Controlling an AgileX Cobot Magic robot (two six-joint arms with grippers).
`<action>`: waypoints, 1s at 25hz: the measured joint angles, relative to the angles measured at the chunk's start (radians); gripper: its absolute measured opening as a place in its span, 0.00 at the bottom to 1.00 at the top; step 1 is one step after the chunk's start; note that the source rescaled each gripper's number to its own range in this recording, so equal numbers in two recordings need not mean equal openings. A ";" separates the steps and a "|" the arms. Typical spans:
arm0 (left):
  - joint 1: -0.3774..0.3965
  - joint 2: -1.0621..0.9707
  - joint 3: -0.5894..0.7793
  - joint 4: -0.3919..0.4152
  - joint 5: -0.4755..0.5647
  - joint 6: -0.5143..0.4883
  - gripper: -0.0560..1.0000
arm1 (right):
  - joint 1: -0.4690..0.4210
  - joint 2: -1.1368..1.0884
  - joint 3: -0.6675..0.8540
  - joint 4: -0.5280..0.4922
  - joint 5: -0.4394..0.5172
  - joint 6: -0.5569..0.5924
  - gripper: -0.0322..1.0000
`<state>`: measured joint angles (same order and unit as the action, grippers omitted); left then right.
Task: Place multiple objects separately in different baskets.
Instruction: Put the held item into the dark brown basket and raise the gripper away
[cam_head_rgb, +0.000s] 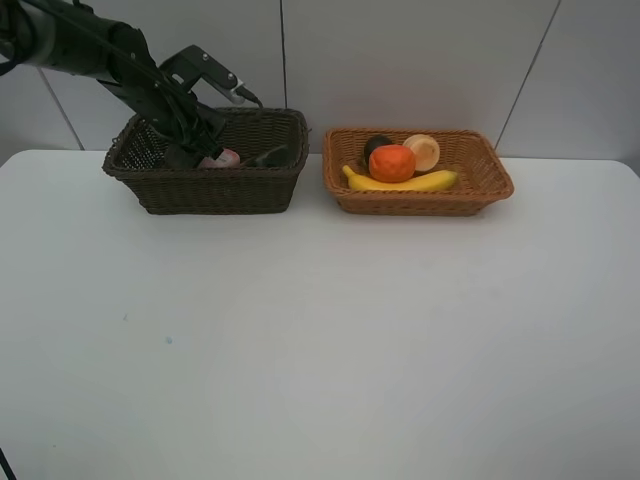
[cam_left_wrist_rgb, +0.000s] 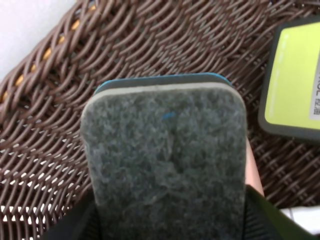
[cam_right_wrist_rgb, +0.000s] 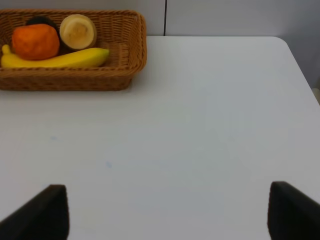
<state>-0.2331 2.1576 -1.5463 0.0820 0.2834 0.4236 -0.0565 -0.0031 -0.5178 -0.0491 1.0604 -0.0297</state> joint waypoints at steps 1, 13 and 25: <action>0.000 0.000 0.000 -0.004 -0.006 0.000 0.10 | 0.000 0.000 0.000 0.000 0.000 0.000 1.00; 0.000 -0.019 0.000 -0.052 -0.028 -0.094 0.99 | 0.000 0.000 0.000 0.000 0.000 0.000 1.00; 0.000 -0.099 0.000 -0.052 0.057 -0.094 1.00 | 0.000 0.000 0.000 0.000 0.000 0.000 1.00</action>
<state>-0.2331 2.0588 -1.5463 0.0299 0.3400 0.3298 -0.0565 -0.0031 -0.5178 -0.0491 1.0604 -0.0297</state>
